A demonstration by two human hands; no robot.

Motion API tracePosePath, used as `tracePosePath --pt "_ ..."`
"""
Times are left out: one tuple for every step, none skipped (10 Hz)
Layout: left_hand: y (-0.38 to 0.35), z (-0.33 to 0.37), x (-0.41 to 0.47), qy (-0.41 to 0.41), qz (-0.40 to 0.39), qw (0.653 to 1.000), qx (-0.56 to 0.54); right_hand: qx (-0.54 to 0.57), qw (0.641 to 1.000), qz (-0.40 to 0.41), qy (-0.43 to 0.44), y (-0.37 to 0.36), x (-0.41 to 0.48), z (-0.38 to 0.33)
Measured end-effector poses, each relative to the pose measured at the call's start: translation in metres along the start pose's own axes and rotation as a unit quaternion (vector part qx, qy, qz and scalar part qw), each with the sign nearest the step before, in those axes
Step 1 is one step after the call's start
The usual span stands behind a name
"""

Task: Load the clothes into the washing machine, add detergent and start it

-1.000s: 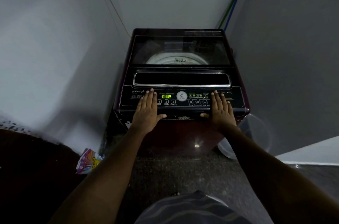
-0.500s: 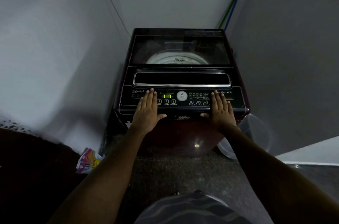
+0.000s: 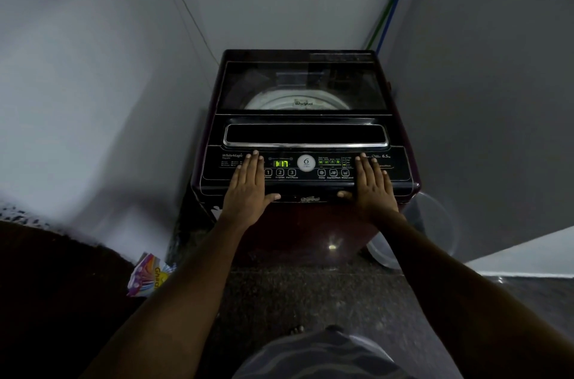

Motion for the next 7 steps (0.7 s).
tracePosePath --pt "0.0 -0.001 0.0 0.002 0.001 1.0 0.003 -0.003 1.0 0.005 0.0 0.001 -0.001 -0.001" --pt "0.0 -0.002 0.0 0.002 -0.008 1.0 -0.006 -0.003 1.0 0.003 -0.002 0.001 -0.001 -0.002" --pt "0.004 -0.003 0.0 0.006 -0.018 1.0 -0.024 0.002 1.0 0.003 -0.008 0.001 -0.002 -0.005" --pt "0.013 -0.004 0.001 0.006 -0.011 0.999 -0.049 0.022 1.0 0.002 -0.008 0.004 -0.002 -0.009" --pt "0.021 -0.006 0.002 0.017 -0.015 0.998 -0.066 0.036 0.999 0.013 -0.008 0.016 -0.003 -0.009" --pt "0.032 -0.001 0.001 0.024 -0.012 0.996 -0.08 0.025 0.998 0.047 0.017 0.037 -0.002 -0.016" --pt "0.048 0.009 0.004 0.007 0.027 0.996 -0.079 0.032 0.996 0.079 0.04 0.052 0.002 -0.027"
Point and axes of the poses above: each hand's wrist, its own x-axis towards the middle knuckle, its own y-axis out of the back of the hand, z = x × y, the point moved 9 cm from there along x, towards the middle knuckle, and after that the axes turned 12 degrees about x, right-handed, at the moved point
